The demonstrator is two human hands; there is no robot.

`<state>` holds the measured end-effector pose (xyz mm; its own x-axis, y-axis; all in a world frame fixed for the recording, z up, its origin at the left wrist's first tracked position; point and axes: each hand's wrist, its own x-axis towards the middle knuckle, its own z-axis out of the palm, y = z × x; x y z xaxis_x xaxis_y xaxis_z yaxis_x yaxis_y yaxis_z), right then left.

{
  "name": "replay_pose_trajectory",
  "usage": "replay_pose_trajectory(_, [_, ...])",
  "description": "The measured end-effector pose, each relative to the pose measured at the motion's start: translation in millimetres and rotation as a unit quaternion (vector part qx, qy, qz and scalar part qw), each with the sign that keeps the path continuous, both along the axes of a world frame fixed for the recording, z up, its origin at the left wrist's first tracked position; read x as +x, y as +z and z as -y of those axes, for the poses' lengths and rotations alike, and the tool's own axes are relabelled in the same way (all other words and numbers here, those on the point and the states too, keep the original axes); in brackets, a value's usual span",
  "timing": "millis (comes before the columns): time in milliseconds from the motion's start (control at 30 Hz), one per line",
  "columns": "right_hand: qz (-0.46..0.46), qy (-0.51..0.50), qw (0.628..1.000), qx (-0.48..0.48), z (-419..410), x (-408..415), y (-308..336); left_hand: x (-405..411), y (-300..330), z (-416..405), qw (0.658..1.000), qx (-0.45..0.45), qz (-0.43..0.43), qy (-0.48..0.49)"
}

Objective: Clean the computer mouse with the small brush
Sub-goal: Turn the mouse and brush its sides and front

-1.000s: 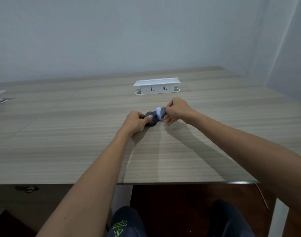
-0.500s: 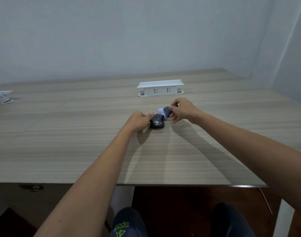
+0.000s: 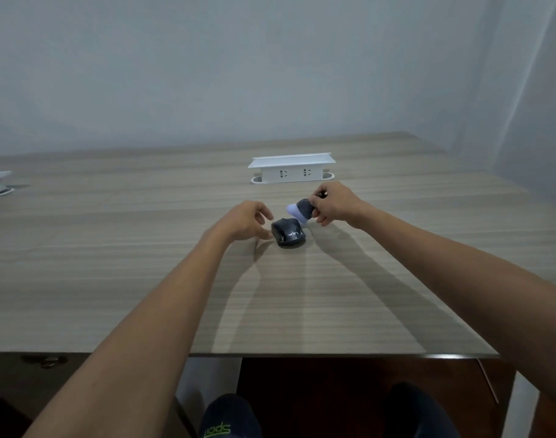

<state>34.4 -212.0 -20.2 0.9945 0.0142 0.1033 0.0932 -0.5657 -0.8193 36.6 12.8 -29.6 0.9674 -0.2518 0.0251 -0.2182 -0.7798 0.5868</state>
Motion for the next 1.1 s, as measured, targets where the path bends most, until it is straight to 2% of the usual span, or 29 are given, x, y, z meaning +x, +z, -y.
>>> replay_pose_trajectory(333, [-0.009, -0.004, 0.998, -0.054, 20, -9, 5, 23, 19, 12, 0.973, 0.129, -0.099, -0.166])
replay_pose_trajectory(700, [0.010, -0.015, 0.997, -0.081, 19, -13, 12, 20, 28, 17, 0.962, 0.178, -0.090, -0.188])
replay_pose_trajectory(867, [0.036, -0.015, 0.997, -0.066, 17, -16, 17, 19, 21, 10, 0.969, 0.169, -0.054, -0.170])
replay_pose_trajectory(1100, [0.061, 0.018, 0.997, -0.045, -1, -22, 27, 14, 7, 13, 0.981, 0.102, -0.030, -0.161])
